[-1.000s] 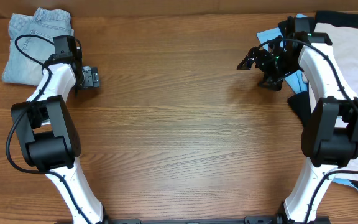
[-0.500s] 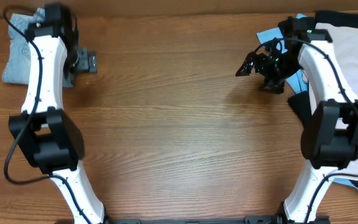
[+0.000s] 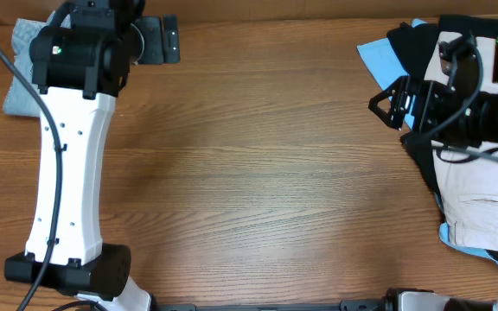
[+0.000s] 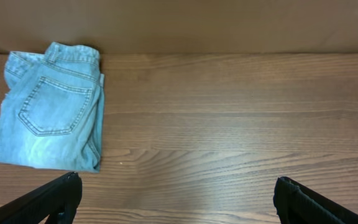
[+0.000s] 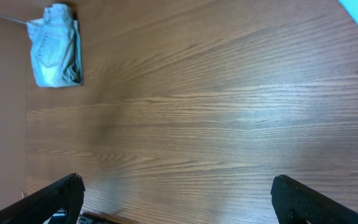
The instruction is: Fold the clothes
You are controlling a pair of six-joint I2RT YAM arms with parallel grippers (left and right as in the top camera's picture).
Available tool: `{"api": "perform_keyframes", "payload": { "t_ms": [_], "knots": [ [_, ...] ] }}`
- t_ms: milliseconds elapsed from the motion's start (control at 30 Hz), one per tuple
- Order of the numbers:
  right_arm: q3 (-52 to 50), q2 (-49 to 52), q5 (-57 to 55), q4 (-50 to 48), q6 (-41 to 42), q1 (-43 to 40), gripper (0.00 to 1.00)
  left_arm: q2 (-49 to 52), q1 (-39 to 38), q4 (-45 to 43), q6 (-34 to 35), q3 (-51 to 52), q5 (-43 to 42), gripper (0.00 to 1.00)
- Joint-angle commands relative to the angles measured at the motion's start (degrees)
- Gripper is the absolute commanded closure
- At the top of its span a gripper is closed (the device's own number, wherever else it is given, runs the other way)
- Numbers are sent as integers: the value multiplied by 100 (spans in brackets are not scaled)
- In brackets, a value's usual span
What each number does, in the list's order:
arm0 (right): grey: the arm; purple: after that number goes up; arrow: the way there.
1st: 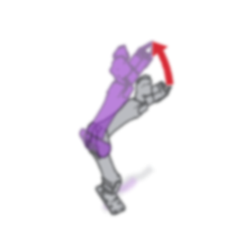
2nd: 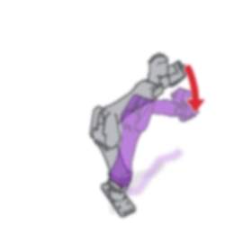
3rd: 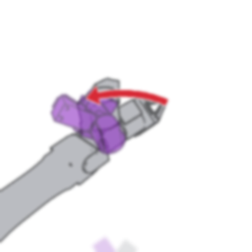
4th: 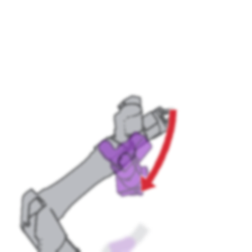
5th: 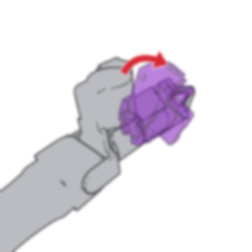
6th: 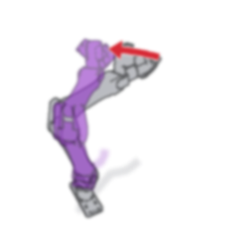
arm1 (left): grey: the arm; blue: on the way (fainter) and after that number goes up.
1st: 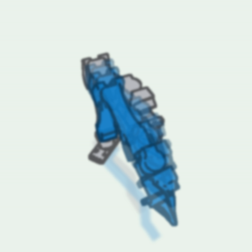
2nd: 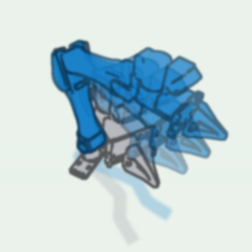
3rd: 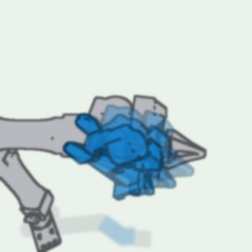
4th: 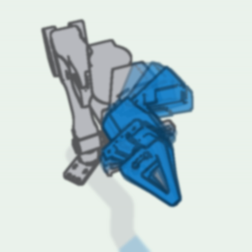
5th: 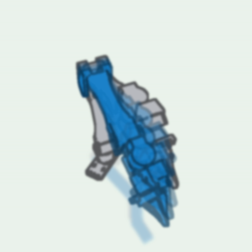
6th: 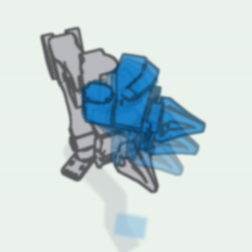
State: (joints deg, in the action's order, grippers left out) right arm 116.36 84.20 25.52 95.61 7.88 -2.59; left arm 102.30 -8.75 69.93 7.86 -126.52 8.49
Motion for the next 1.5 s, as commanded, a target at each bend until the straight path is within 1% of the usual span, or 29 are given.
{"api": "perform_keyframes", "payload": {
  "t_ms": [0, 267, 300, 333, 367, 467, 500, 533, 600, 633, 700, 833, 867, 900, 933, 1000, 1100, 1200, 1400, 1467],
  "knots": [
    [39, -76, 2, -33, -44, 13, 0, 142, -28, 13, 142, 7, -48, 0],
    [28, -17, 0, -35, -44, 15, 0, 146, -28, 13, 142, 13, -48, 0],
    [9, -109, -157, -221, -46, 24, 0, 146, -28, 13, 142, 13, -48, 0],
    [-96, -256, -356, -702, -87, 74, 0, 146, -26, 13, 142, 13, -48, 0],
    [-317, -505, -603, -1362, -326, 186, 0, 146, -28, 13, 142, 13, -48, 0],
    [-1102, -1110, -837, -2527, -820, 396, 0, 146, -28, 13, 142, 13, -48, 0],
    [-1449, -1351, -903, -2876, -879, 411, 0, 146, -28, 13, 142, 13, -48, 0],
    [-2129, -1805, -946, -3471, -879, 409, 0, 146, -26, 13, 142, 13, -48, 0],
    [-3051, -2393, -1040, -4201, -879, 398, 0, 146, -26, 13, 142, 13, -48, 0],
    [-3862, -2885, -1143, -4789, -879, 398, 0, 146, -26, 13, 142, 13, -48, 0],
    [-4712, -3392, -1213, -5355, -879, 398, 0, 146, -26, 13, 142, 13, -48, 0],
    [-7322, -4933, -1285, -7088, -874, 400, 0, 146, -26, 13, 142, 13, -48, 0],
    [-7552, -5069, -1283, -7257, -859, 402, 0, 146, -26, 13, 142, 13, -48, 0],
    [-8290, -5497, -1283, -7886, -787, 404, 0, 146, -26, 13, 142, 13, -48, 0],
    [-8644, -5707, -1268, -8194, -789, 411, 0, 146, -26, 13, 142, 13, -48, 0],
    [-9685, -6391, -1246, -8959, -787, 459, 0, 146, -26, 13, 142, 13, -48, 0],
    [-10426, -6959, -1266, -9372, -791, 525, 0, 146, -26, 13, 142, 13, -48, 0],
    [-10996, -7462, -1263, -9534, -789, 527, 0, 146, -26, 13, 142, 13, -48, 0],
    [-11530, -8006, -1305, -9543, -791, 527, 0, 146, -26, 13, 142, 13, -48, 0],
    [-11589, -8199, -1353, -9337, -791, 529, 0, 146, -28, 13, 142, 13, -48, 0]
  ]
}}
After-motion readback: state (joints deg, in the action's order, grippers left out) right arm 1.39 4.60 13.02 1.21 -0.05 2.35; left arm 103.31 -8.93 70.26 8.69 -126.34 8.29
